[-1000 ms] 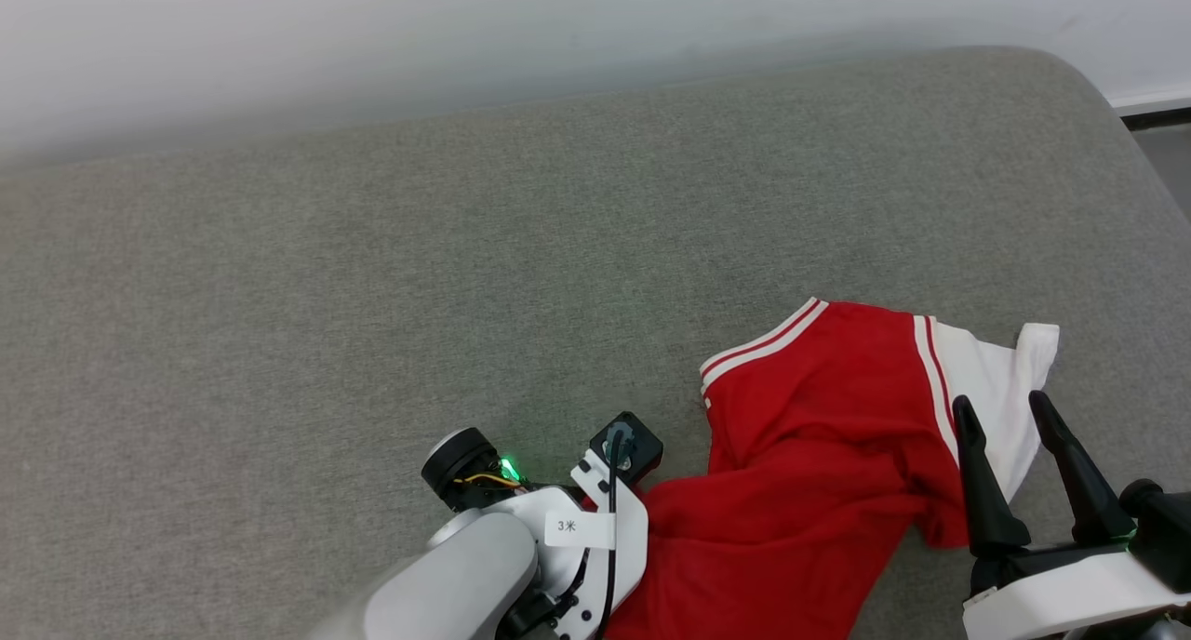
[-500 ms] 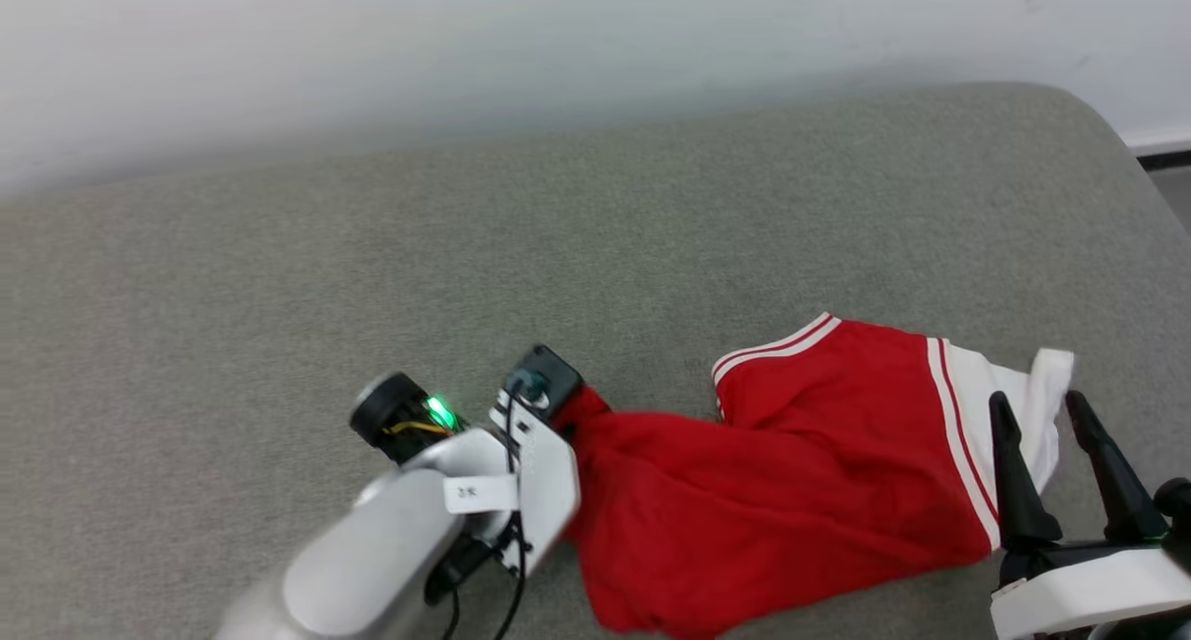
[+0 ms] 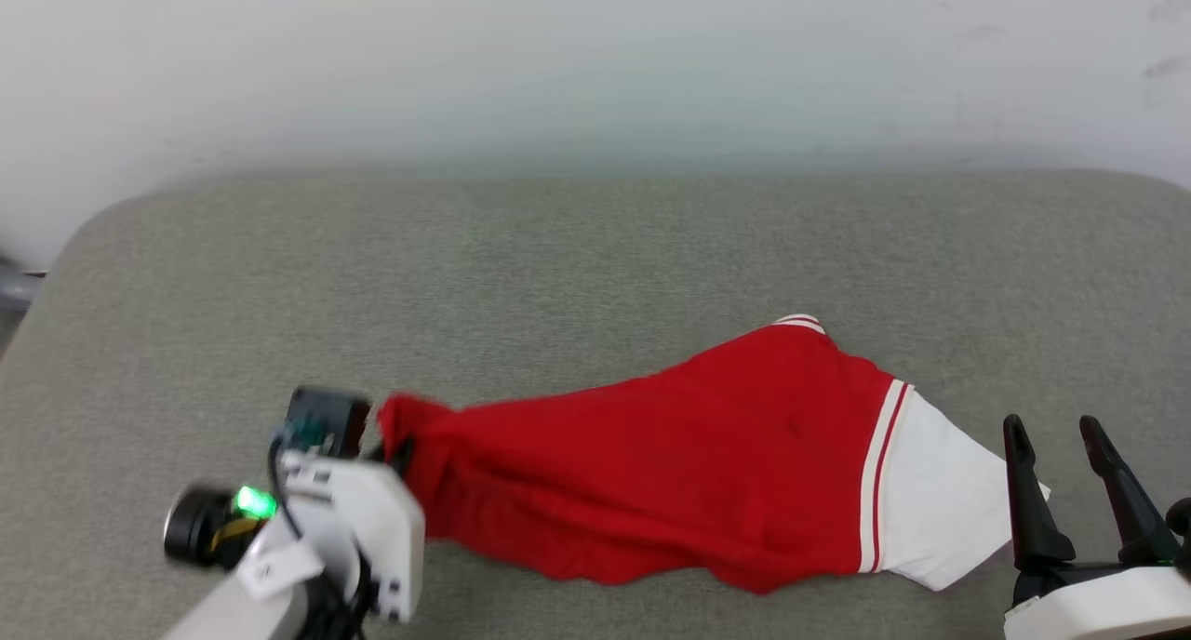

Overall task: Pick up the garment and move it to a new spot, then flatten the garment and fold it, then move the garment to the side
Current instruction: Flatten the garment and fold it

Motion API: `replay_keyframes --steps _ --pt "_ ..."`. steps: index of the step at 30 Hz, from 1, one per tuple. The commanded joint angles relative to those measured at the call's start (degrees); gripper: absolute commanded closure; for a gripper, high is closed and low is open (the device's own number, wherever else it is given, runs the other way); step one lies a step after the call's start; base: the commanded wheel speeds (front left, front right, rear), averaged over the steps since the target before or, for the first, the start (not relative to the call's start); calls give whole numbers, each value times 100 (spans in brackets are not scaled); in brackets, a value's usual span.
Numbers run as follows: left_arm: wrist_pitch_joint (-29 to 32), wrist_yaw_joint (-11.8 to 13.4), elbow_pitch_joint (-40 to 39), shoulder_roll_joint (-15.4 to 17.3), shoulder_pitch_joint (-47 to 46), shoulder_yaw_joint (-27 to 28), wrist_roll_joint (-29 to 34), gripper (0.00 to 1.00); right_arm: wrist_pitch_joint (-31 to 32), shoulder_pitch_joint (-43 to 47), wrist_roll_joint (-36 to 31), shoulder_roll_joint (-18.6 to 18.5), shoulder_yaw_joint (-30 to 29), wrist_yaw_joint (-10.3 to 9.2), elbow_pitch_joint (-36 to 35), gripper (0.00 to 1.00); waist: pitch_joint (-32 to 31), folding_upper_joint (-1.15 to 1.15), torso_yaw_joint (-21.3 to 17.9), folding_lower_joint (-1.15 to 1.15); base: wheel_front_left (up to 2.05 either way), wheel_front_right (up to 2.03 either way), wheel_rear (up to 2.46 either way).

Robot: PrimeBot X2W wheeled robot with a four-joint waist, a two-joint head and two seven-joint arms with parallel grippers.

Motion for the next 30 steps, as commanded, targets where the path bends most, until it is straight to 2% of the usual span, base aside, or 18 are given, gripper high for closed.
replay_keyframes --steps 1,3,6,11,15,16,17,18,21,26,30 --pt "-50 170 -97 48 439 109 -175 100 17 37 1 14 1 -6 -12 0 -114 0 163 0 0 0 0" --pt "-123 383 -196 120 930 274 -411 100 39 73 -16 14 -3 -6 -40 0 -137 0 258 0 0 0 0" --pt "-276 599 -192 27 1671 431 -773 100 95 90 -46 13 5 -6 -88 0 -164 0 363 0 0 0 0" --pt "-563 566 51 -347 2440 498 -1252 100 174 129 -94 13 -9 -6 -164 0 -197 0 468 0 0 0 0" --pt "-775 446 272 -588 2563 482 -1385 100 243 146 -127 13 -18 -6 -228 0 -226 0 524 0 0 0 0" --pt "-853 439 309 -663 2535 524 -1424 63 258 141 -144 13 -24 -6 -247 0 -239 0 538 0 0 0 0" --pt "-898 426 360 -700 2506 537 -1439 36 279 147 -204 13 -13 -5 -280 0 -249 0 547 0 0 0 0" --pt "-950 419 404 -695 2450 533 -1384 0 292 157 -220 13 -13 -6 -294 0 -261 0 553 0 0 0 0" --pt "-1142 413 454 -709 2304 565 -1273 0 339 176 -226 13 -10 -6 -335 0 -308 0 559 0 0 0 0" --pt "-1859 433 344 -587 2000 757 -885 0 378 217 -219 13 -27 -6 -386 0 -373 0 561 0 0 0 0" --pt "-2198 373 238 -446 1741 898 -696 0 425 230 -198 13 -47 -6 -414 0 -404 0 552 0 0 0 0"
